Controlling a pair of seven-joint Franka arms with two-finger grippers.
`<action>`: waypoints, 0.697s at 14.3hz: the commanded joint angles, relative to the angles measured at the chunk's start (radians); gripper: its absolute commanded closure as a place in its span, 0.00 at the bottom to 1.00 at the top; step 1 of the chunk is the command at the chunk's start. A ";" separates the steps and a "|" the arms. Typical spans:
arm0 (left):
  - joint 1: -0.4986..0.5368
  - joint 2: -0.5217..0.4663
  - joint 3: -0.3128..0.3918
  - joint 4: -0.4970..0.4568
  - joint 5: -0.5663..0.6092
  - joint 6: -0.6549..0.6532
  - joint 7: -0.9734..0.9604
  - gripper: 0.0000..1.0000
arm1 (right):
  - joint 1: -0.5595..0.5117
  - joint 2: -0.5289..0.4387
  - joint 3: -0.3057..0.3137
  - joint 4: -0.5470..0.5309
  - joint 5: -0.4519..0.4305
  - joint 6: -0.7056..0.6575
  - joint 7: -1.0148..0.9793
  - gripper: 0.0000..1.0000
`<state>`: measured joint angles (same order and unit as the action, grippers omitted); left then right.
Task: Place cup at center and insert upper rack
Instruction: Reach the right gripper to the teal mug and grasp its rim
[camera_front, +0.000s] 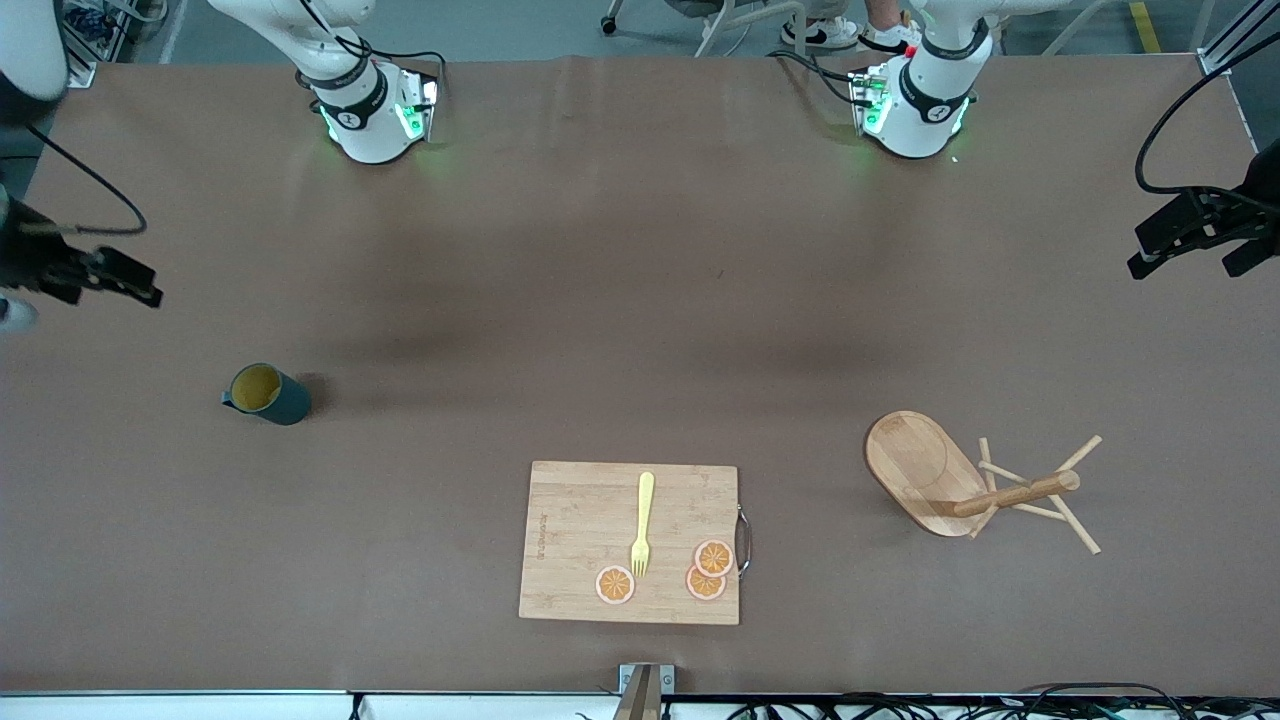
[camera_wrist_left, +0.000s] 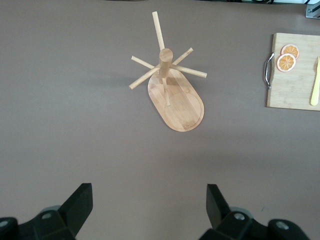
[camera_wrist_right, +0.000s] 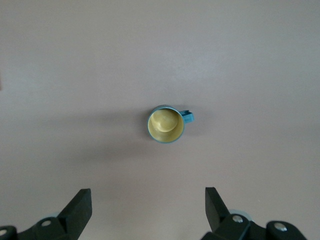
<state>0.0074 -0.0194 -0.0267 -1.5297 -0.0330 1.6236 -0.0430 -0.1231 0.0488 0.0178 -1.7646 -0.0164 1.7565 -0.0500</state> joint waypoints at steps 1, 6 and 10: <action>0.006 -0.010 -0.001 -0.004 -0.010 -0.008 -0.009 0.00 | -0.012 0.112 0.017 0.014 -0.007 0.034 0.004 0.00; 0.008 -0.008 -0.001 -0.004 -0.010 -0.008 -0.008 0.00 | 0.007 0.255 0.019 0.011 -0.008 0.081 0.002 0.00; 0.009 -0.008 -0.001 -0.004 -0.011 -0.007 -0.009 0.00 | 0.011 0.345 0.019 0.011 -0.010 0.109 0.001 0.00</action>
<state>0.0093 -0.0194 -0.0252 -1.5316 -0.0330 1.6236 -0.0432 -0.1105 0.3588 0.0309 -1.7651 -0.0164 1.8576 -0.0502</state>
